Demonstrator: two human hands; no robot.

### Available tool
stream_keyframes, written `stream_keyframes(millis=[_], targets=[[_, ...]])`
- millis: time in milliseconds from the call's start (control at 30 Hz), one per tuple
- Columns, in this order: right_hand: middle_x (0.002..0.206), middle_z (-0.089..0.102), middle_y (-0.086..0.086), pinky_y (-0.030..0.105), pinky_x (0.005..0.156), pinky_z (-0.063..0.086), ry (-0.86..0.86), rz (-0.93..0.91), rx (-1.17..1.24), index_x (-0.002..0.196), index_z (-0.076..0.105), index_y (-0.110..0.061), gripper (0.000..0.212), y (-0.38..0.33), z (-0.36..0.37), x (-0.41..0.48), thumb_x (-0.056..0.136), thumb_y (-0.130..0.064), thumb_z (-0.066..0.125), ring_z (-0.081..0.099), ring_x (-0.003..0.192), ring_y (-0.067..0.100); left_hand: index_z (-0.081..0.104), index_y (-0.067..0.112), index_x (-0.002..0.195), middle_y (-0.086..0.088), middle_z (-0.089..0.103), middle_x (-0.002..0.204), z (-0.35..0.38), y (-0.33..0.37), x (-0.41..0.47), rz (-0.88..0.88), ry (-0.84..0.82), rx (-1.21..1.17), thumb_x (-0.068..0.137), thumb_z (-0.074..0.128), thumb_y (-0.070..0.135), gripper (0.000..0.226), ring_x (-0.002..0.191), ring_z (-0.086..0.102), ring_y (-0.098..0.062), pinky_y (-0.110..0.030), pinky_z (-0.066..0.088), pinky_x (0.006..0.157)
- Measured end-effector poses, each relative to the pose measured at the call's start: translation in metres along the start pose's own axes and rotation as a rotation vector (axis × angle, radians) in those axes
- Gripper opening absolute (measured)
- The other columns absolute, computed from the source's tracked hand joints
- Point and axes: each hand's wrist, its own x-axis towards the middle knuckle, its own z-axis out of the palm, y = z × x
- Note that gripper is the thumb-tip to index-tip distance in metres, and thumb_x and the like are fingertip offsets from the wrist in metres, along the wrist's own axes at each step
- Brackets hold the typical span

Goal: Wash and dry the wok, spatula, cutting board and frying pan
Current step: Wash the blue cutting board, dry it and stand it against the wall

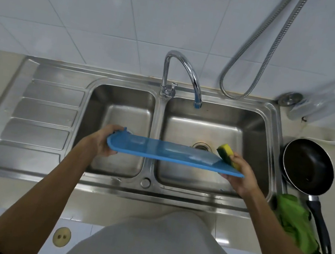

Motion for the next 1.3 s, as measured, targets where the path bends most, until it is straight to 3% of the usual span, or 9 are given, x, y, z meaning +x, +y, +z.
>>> stream_keyframes(millis=[133,367,600,733,833,933,1033,1200,1300], targets=[[0.107,0.072,0.013,0.04,0.083,0.06,0.059,0.038,0.259,0.085,0.075,-0.016,0.021,0.014,0.012,-0.003,0.095,-0.014,0.057,0.066,0.097,0.028,0.073,-0.003,0.079,-0.017,0.069,0.065,0.0,0.001,-0.001,0.101,-0.117,-0.18,0.1,0.053,0.044,0.055,0.041,0.064,-0.018,-0.021,0.049,0.034],[0.093,0.072,0.013,0.035,0.072,0.058,0.084,0.035,0.253,0.086,0.078,-0.013,0.033,0.013,0.025,-0.006,0.098,-0.027,0.05,0.067,0.081,0.023,0.08,0.029,0.091,-0.001,0.077,0.087,0.003,-0.021,0.001,0.351,-0.024,-0.1,0.091,0.066,0.051,0.025,0.071,0.074,-0.017,-0.03,0.057,0.054],[0.096,0.074,0.014,0.035,0.073,0.063,0.086,-0.01,0.37,0.098,0.065,-0.011,0.019,0.012,0.029,-0.003,0.097,-0.027,0.056,0.071,0.087,0.026,0.064,0.021,0.13,-0.014,0.073,0.118,-0.021,-0.043,0.0,0.444,-0.132,-0.285,0.102,0.052,0.025,0.032,0.094,0.075,-0.033,-0.04,0.063,0.067],[0.105,0.071,0.02,0.037,0.068,0.062,0.11,0.048,0.423,0.102,0.064,-0.01,0.016,0.01,0.035,0.002,0.093,-0.024,0.063,0.071,0.095,0.032,0.056,0.015,0.137,-0.028,0.069,0.116,-0.04,-0.048,-0.004,0.481,-0.171,-0.183,0.088,0.064,0.011,0.05,0.101,0.071,-0.043,-0.043,0.061,0.079],[0.114,0.066,0.02,0.038,0.069,0.062,0.104,0.064,0.41,0.114,0.064,-0.007,0.026,0.013,0.045,0.006,0.094,-0.024,0.063,0.068,0.101,0.034,0.055,0.009,0.139,-0.01,0.074,0.107,-0.054,-0.054,-0.009,0.572,-0.069,0.02,0.085,0.071,0.014,0.057,0.098,0.073,-0.031,-0.043,0.06,0.085],[0.104,0.07,0.015,0.039,0.073,0.062,0.05,0.051,0.313,0.103,0.075,-0.011,0.019,0.019,0.059,0.007,0.09,-0.022,0.066,0.069,0.088,0.029,0.065,0.025,0.131,0.003,0.074,0.11,-0.059,-0.058,-0.017,0.683,0.087,0.143,0.083,0.073,0.035,0.05,0.105,0.07,-0.015,-0.038,0.054,0.095],[0.103,0.066,0.015,0.04,0.077,0.061,0.011,0.092,0.283,0.087,0.076,-0.009,0.013,0.025,0.073,0.006,0.084,-0.019,0.068,0.067,0.086,0.028,0.071,0.03,0.12,0.003,0.075,0.115,-0.063,-0.059,-0.026,0.764,0.17,0.056,0.082,0.073,0.037,0.038,0.11,0.069,-0.014,-0.032,0.051,0.096],[0.114,0.068,0.016,0.04,0.078,0.061,-0.073,0.126,0.221,0.1,0.07,-0.01,0.017,0.036,0.103,0.008,0.088,-0.021,0.069,0.066,0.097,0.03,0.069,0.011,0.122,0.001,0.073,0.119,-0.086,-0.062,-0.034,0.749,0.278,-0.075,0.084,0.073,0.035,0.045,0.111,0.067,-0.021,-0.036,0.056,0.092],[0.119,0.071,0.012,0.04,0.079,0.061,-0.107,0.163,0.175,0.107,0.073,-0.015,0.021,0.043,0.118,0.011,0.091,-0.027,0.069,0.068,0.102,0.029,0.07,0.011,0.111,0.004,0.074,0.11,-0.099,-0.068,-0.036,0.729,0.308,-0.128,0.085,0.072,0.036,0.035,0.104,0.067,-0.02,-0.026,0.058,0.077]])
